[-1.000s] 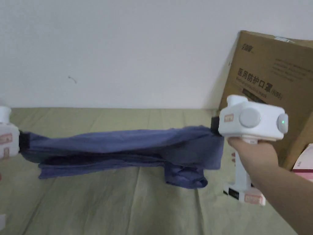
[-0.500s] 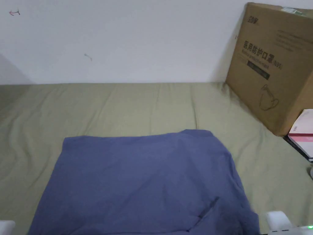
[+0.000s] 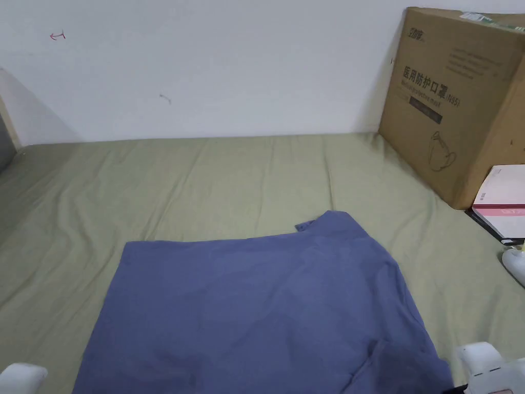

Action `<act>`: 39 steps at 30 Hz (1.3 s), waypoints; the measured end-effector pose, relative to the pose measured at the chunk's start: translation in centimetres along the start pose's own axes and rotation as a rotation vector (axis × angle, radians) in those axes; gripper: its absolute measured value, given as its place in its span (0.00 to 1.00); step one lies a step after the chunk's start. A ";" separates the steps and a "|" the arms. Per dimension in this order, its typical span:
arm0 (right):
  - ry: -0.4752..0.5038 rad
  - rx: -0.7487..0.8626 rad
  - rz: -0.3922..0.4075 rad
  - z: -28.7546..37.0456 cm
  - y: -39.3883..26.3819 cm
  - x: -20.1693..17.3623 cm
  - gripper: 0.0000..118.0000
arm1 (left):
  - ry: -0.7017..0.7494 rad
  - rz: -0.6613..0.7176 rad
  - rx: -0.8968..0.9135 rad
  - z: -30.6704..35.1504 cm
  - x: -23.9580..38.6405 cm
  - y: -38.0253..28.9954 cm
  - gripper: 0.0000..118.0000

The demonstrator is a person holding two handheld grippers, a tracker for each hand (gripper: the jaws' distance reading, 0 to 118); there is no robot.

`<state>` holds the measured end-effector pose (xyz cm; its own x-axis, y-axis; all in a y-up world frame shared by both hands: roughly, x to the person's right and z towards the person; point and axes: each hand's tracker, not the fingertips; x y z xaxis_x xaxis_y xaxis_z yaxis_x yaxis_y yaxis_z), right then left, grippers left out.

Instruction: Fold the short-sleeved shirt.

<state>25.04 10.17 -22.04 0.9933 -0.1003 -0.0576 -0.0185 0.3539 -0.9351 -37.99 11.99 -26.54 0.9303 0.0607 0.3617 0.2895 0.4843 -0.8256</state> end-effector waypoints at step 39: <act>0.163 0.667 -0.101 8.7 5.2 -12.5 0.00 | 0.124 0.357 -0.085 -2.0 -2.7 1.6 0.95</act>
<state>13.58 21.40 -23.15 0.9557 -0.2825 -0.0825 0.1989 0.8265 -0.5267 -39.58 10.89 -29.71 0.9946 0.1037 -0.0055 -0.0445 0.3779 -0.9248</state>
